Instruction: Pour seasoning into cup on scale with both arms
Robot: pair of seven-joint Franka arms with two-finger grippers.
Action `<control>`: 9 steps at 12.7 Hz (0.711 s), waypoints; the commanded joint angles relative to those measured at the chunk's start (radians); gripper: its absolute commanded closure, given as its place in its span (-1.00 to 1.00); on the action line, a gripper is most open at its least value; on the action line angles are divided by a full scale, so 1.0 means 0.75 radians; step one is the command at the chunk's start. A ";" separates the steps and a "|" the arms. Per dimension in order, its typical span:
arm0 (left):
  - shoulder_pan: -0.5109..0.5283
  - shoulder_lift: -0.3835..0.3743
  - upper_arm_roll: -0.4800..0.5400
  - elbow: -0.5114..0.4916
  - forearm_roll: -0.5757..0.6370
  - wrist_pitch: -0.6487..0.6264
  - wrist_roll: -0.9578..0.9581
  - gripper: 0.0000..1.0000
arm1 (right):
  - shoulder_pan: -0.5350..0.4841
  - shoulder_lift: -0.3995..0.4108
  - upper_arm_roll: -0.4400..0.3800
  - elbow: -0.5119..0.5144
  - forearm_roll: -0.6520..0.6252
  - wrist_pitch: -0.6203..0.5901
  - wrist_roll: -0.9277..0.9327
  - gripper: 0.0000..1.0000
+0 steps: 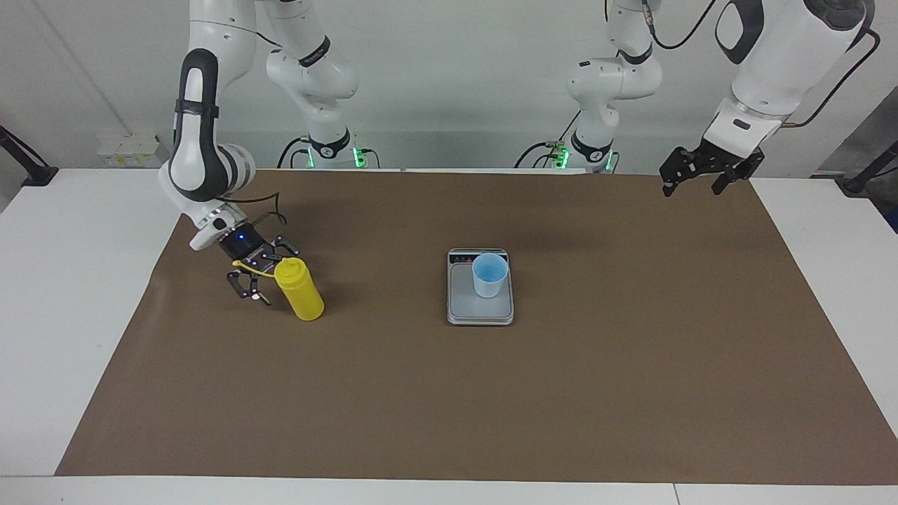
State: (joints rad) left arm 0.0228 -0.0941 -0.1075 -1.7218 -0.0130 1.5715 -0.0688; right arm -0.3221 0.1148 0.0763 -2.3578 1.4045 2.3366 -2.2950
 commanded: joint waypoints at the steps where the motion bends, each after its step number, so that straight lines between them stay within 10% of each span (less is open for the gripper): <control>1: 0.015 -0.034 -0.006 -0.036 0.007 -0.003 0.016 -1.00 | -0.080 -0.047 0.003 -0.031 -0.154 -0.039 -0.006 -1.00; 9: 0.015 -0.034 -0.004 -0.036 0.007 -0.003 0.014 -1.00 | -0.200 -0.184 -0.012 0.122 -0.814 -0.053 0.462 -1.00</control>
State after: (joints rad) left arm 0.0228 -0.0941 -0.1075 -1.7218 -0.0130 1.5715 -0.0688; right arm -0.4415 0.0037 0.0671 -2.3080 0.8882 2.3314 -2.0323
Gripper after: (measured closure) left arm 0.000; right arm 0.000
